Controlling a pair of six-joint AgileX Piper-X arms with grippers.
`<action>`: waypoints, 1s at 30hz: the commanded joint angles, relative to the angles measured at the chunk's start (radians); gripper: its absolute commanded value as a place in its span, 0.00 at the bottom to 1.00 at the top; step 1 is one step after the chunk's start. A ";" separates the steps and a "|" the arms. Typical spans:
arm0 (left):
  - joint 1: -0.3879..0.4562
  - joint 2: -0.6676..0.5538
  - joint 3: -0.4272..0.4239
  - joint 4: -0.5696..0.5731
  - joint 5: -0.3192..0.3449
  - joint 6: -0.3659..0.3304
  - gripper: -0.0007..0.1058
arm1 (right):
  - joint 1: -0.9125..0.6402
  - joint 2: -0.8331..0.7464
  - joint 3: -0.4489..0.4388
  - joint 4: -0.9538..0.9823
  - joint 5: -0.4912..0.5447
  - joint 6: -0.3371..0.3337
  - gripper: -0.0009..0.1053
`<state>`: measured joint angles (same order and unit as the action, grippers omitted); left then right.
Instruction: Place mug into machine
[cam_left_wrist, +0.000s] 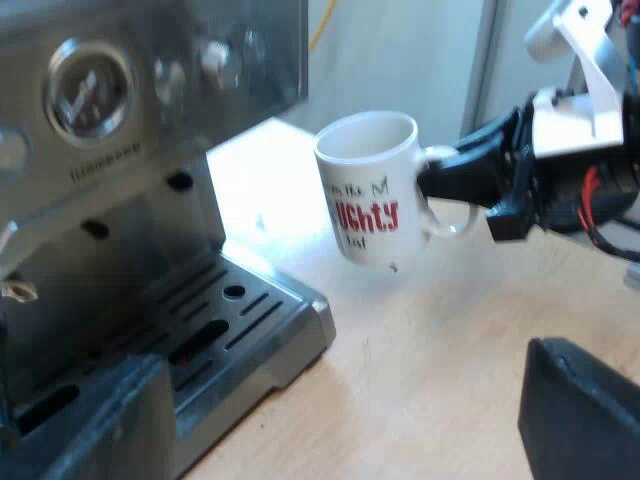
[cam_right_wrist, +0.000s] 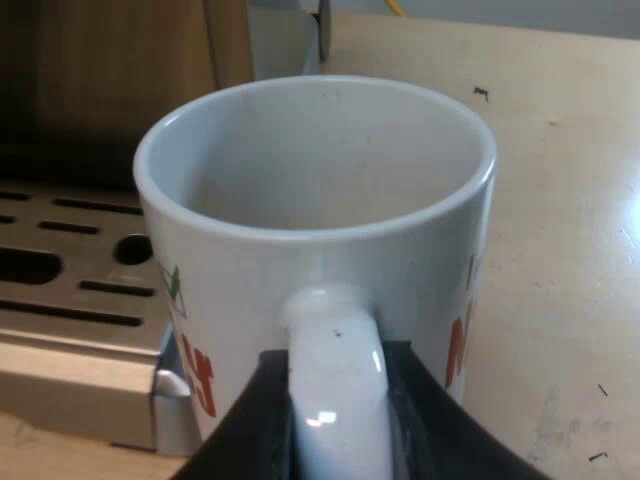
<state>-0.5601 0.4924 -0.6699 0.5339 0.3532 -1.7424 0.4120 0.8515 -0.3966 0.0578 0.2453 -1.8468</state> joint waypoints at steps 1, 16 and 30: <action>-0.004 -0.031 -0.009 0.052 -0.027 -0.013 0.68 | 0.023 -0.077 -0.014 0.018 0.006 -0.020 0.01; -0.004 -0.156 -0.009 0.282 -0.165 -0.050 0.68 | 0.295 -0.284 -0.021 0.171 0.070 -0.058 0.01; 0.022 -0.179 0.065 0.237 -0.249 -0.043 0.68 | 0.524 -0.182 -0.021 0.134 0.141 0.080 0.01</action>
<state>-0.5394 0.3178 -0.6034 0.7923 0.1176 -1.7778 0.9347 0.6780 -0.3966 0.2536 0.3706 -1.7697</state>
